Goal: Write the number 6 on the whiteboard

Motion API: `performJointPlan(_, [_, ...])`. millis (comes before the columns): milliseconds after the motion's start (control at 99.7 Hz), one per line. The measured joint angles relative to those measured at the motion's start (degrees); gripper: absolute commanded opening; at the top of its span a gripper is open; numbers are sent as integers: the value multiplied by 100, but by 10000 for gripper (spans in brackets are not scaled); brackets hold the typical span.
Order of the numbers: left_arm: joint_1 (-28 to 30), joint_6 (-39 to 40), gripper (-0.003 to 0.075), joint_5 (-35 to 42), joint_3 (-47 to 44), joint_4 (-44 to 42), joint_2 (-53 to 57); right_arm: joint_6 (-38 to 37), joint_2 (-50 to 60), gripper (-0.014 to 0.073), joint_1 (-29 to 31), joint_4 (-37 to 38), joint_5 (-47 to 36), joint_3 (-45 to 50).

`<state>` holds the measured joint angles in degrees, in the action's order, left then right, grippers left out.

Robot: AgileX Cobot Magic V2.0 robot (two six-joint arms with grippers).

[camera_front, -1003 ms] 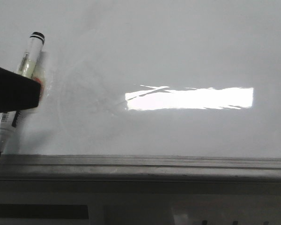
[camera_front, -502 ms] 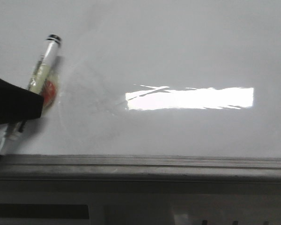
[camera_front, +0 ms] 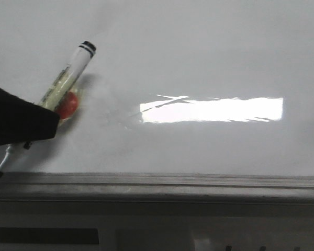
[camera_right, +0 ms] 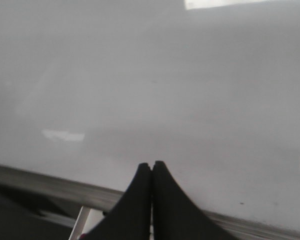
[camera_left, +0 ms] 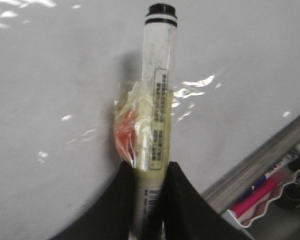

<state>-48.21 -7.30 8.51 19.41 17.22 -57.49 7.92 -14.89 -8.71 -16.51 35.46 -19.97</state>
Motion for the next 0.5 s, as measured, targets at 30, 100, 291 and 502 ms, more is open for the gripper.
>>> performJointPlan(30, [-81, 0, -20, -26, 65, -93, 13, 173, -81, -64, -154, -100, 54, -72])
performJointPlan(100, [-287, 0, -20, -26, 242, -469, 24, 655, -309, -64, -456, -316, 134, -263])
performJointPlan(291, [-770, -12, -20, 42, 484, -1618, 36, 1314, -1033, -62, -1208, -674, 145, -835])
performJointPlan(502, [-897, -22, -20, 172, 507, -2463, 36, 1869, -1860, 138, -2084, -893, 23, -1399])
